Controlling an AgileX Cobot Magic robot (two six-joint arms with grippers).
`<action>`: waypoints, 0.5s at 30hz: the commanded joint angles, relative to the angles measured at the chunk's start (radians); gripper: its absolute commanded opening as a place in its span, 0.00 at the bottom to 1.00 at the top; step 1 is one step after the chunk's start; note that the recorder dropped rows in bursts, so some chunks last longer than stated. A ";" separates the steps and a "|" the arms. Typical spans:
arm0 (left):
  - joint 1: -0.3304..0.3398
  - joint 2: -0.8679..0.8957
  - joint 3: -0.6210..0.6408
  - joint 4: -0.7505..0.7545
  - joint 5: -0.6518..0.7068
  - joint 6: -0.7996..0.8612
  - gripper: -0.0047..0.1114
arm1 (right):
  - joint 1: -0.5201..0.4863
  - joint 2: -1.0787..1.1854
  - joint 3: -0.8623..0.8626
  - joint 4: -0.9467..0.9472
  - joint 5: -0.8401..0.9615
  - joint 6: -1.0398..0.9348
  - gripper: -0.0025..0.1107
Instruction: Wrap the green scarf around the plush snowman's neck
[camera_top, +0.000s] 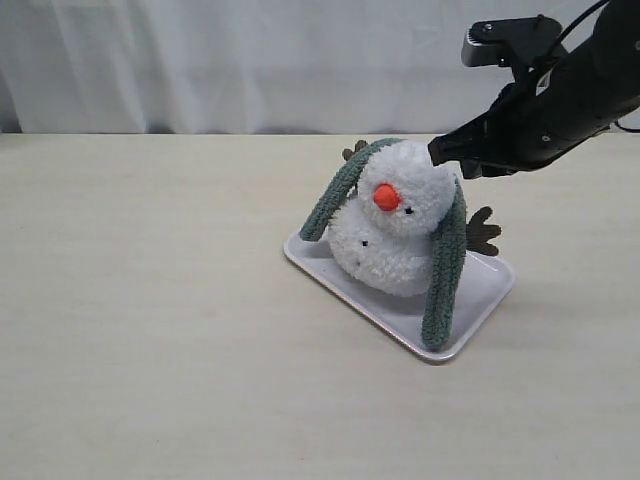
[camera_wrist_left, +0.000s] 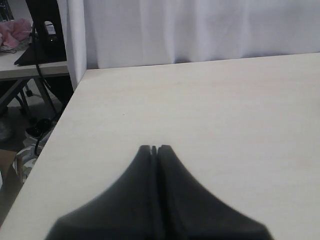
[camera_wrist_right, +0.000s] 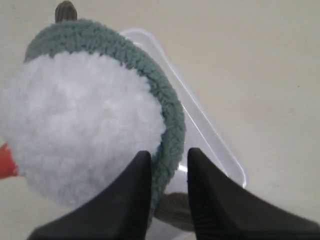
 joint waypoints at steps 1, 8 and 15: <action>-0.001 -0.002 0.003 -0.002 -0.012 -0.002 0.04 | -0.005 -0.053 0.002 0.016 0.117 -0.026 0.38; -0.001 -0.002 0.003 -0.002 -0.012 -0.002 0.04 | 0.000 -0.106 0.146 0.209 0.109 -0.157 0.44; -0.001 -0.002 0.003 -0.002 -0.012 -0.002 0.04 | 0.000 -0.106 0.385 0.244 -0.129 -0.159 0.44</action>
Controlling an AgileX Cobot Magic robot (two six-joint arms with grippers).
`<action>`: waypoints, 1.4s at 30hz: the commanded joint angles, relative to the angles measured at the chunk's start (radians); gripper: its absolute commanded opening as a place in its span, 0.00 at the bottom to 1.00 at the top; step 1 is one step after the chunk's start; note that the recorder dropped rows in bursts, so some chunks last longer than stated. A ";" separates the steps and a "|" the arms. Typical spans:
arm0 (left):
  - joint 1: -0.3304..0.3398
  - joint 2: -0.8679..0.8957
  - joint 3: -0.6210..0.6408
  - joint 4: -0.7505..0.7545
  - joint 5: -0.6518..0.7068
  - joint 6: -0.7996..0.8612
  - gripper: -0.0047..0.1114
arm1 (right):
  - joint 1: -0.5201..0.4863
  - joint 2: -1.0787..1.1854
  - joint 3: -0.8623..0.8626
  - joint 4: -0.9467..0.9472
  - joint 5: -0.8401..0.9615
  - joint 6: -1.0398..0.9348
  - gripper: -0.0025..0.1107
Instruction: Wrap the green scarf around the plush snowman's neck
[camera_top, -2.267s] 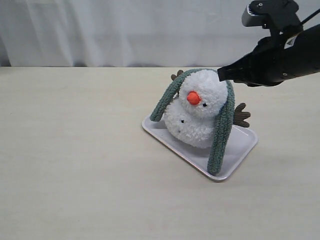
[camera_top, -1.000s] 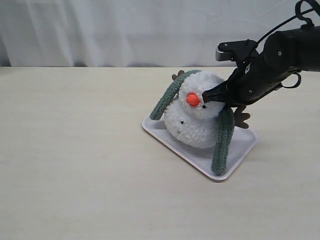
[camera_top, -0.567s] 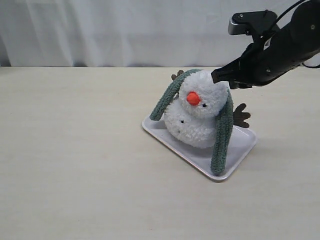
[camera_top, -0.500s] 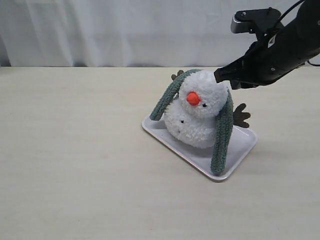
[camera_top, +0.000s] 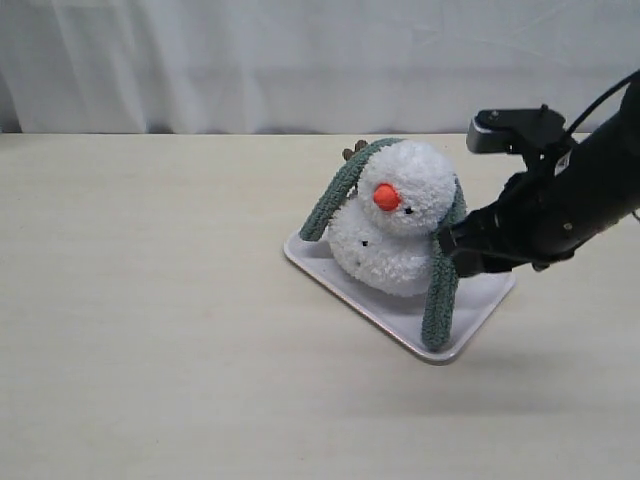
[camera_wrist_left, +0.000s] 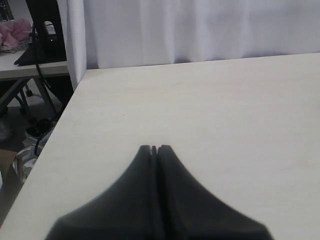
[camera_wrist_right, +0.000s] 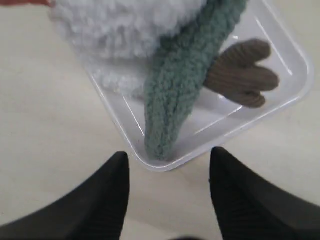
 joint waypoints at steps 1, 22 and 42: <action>-0.001 -0.002 0.003 -0.002 -0.012 -0.002 0.04 | 0.000 -0.007 0.151 0.042 -0.223 -0.015 0.44; -0.001 -0.002 0.003 -0.002 -0.013 -0.002 0.04 | 0.000 0.164 0.224 0.330 -0.478 -0.286 0.24; -0.001 -0.002 0.003 -0.002 -0.012 -0.002 0.04 | 0.000 0.151 0.220 0.716 -0.422 -0.567 0.06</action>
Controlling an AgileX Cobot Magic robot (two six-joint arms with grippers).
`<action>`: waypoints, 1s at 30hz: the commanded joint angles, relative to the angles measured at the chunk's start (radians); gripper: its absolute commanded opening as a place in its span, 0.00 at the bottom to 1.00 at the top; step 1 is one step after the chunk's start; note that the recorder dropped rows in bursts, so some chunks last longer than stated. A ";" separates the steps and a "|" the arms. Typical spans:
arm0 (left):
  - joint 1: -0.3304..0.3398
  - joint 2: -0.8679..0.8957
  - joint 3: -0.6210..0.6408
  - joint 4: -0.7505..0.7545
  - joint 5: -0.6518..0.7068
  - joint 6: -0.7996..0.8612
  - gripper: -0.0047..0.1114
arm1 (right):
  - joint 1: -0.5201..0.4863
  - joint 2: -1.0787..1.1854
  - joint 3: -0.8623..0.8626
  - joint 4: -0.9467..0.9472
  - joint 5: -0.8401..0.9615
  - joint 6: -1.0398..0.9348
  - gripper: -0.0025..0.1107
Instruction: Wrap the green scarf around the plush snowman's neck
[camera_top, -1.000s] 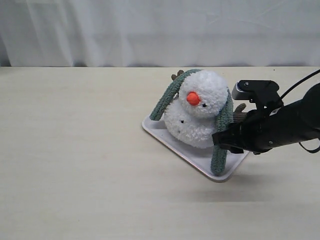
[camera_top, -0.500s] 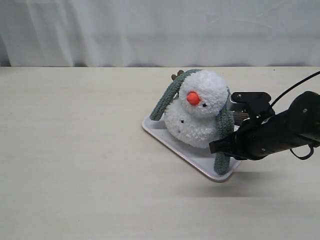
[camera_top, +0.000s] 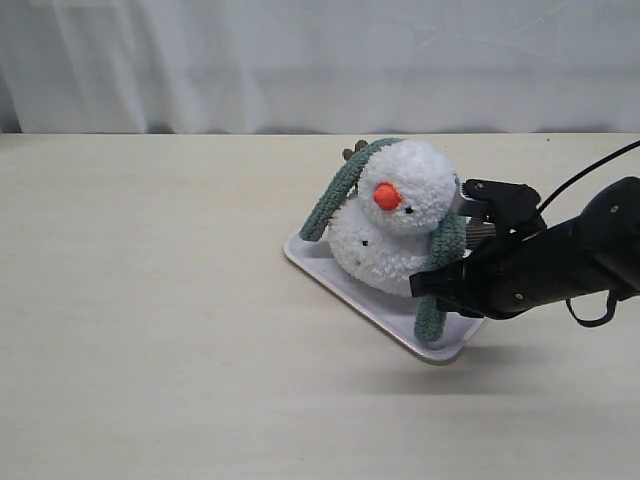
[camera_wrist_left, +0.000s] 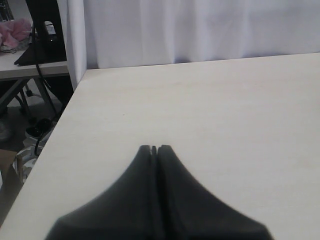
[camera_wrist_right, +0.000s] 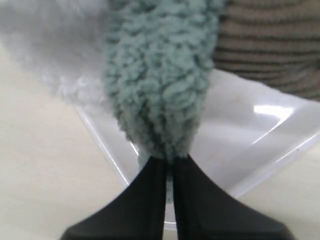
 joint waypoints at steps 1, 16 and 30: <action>-0.001 -0.002 0.003 -0.002 -0.012 -0.002 0.04 | 0.000 -0.012 0.000 0.174 0.029 -0.153 0.06; -0.001 -0.002 0.003 -0.002 -0.012 -0.002 0.04 | 0.000 -0.010 0.002 0.570 0.160 -0.527 0.06; -0.001 -0.002 0.003 -0.002 -0.012 -0.002 0.04 | -0.002 0.004 0.002 0.524 0.341 -0.533 0.44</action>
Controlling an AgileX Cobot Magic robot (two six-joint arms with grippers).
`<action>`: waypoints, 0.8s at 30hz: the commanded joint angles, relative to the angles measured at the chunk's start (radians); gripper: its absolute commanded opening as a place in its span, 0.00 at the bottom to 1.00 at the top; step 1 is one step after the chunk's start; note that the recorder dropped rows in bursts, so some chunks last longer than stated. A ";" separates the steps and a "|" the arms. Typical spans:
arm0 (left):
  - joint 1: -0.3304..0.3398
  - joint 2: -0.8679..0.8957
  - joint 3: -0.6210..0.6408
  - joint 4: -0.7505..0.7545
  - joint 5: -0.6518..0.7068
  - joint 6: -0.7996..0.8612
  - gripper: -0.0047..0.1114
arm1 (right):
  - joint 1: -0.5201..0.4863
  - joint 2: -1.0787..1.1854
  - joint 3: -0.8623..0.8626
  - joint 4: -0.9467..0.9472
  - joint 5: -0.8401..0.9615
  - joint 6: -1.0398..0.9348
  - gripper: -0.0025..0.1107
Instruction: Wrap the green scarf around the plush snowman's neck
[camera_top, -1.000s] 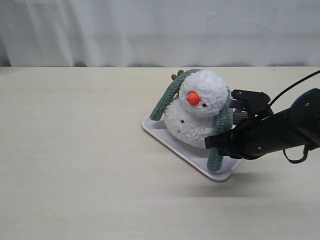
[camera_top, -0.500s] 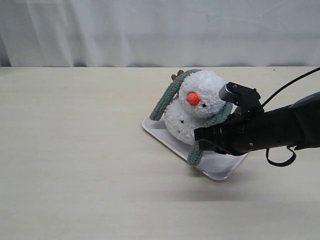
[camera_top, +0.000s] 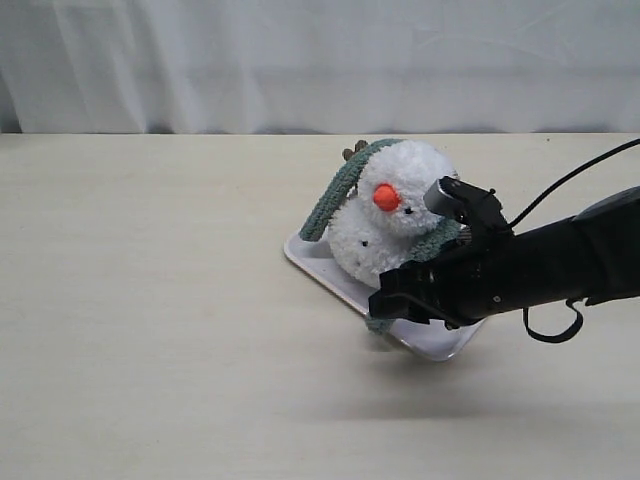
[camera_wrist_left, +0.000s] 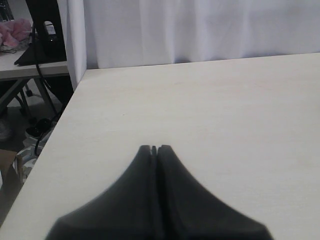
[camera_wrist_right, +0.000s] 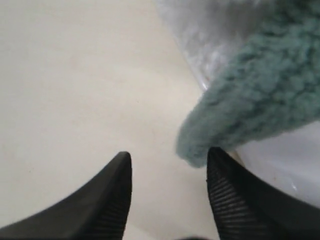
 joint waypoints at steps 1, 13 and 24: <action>-0.001 -0.002 0.003 -0.002 -0.012 -0.002 0.04 | -0.002 -0.023 0.002 -0.042 0.098 -0.011 0.44; -0.001 -0.002 0.003 -0.002 -0.012 -0.002 0.04 | 0.077 -0.263 -0.062 -0.074 0.155 -0.115 0.24; -0.001 -0.002 0.003 -0.002 -0.012 -0.002 0.04 | 0.293 -0.094 -0.518 -1.425 -0.281 0.985 0.13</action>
